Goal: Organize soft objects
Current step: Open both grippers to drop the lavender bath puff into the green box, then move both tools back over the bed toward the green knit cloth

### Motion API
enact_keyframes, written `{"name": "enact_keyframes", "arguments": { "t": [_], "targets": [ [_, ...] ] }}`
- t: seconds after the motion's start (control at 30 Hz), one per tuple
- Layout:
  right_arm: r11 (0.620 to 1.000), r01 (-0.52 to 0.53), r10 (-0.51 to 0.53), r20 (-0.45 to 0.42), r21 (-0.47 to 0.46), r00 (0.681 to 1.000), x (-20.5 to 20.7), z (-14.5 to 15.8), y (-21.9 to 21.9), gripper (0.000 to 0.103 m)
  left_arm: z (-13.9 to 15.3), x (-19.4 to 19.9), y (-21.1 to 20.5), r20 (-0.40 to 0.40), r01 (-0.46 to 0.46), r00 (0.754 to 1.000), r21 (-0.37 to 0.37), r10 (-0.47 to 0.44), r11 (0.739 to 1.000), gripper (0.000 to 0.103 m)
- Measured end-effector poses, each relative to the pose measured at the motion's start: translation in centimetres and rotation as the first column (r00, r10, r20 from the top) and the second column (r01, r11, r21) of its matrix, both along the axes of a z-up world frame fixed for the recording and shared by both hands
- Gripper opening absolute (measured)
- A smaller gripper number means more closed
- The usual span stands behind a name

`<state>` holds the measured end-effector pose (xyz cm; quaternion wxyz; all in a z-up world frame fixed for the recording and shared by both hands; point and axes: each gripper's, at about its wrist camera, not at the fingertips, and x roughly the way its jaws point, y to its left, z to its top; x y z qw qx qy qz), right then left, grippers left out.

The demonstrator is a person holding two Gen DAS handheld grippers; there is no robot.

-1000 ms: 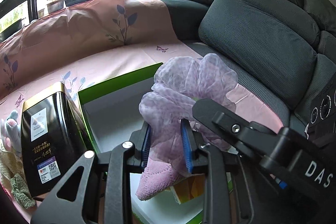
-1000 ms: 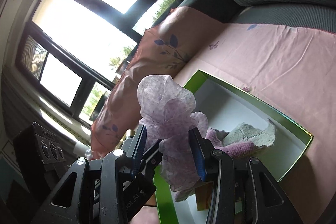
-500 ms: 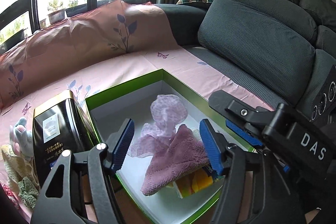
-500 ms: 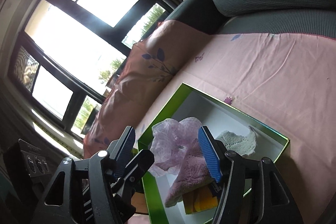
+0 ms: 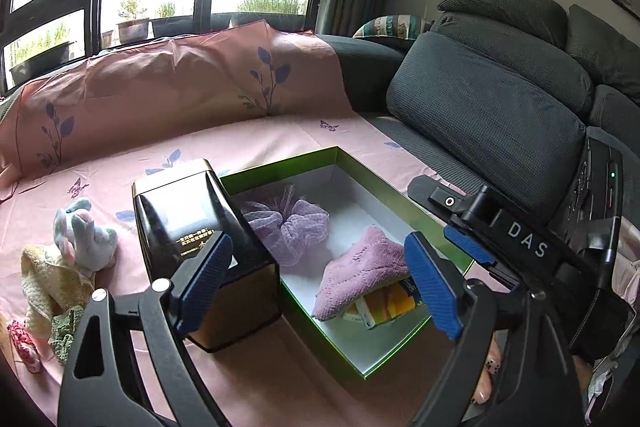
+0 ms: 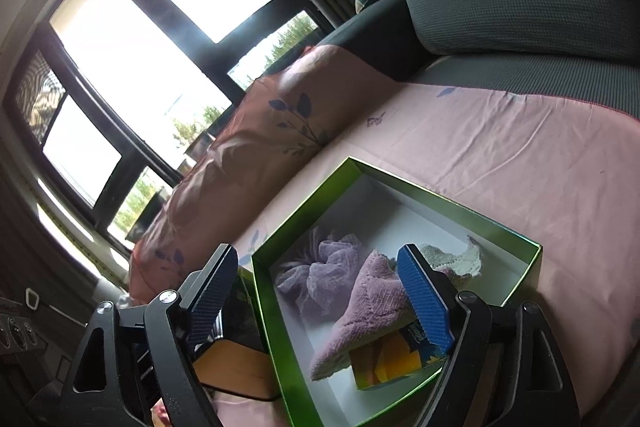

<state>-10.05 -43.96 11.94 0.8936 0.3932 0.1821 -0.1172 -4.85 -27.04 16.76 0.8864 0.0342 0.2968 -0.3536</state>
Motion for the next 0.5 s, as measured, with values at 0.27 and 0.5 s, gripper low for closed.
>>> {"name": "enact_keyframes", "arguments": {
  "t": [0.27, 0.5],
  "targets": [
    [0.996, 0.016, -0.018, -0.021, -0.093, 1.0, 0.2, 1.3, 2.0, 0.094, 0.4, -0.3, 6.9, 0.006, -0.116, 0.993, -0.033, 0.116, 0.993, 0.093],
    [0.989, -0.033, 0.026, -0.052, -0.143, 0.998, 1.4, 1.6, 4.0, 0.094, -1.0, 0.0, 15.7, -0.036, -0.273, 0.962, -0.037, 0.272, 0.961, 0.093]
  ]
}}
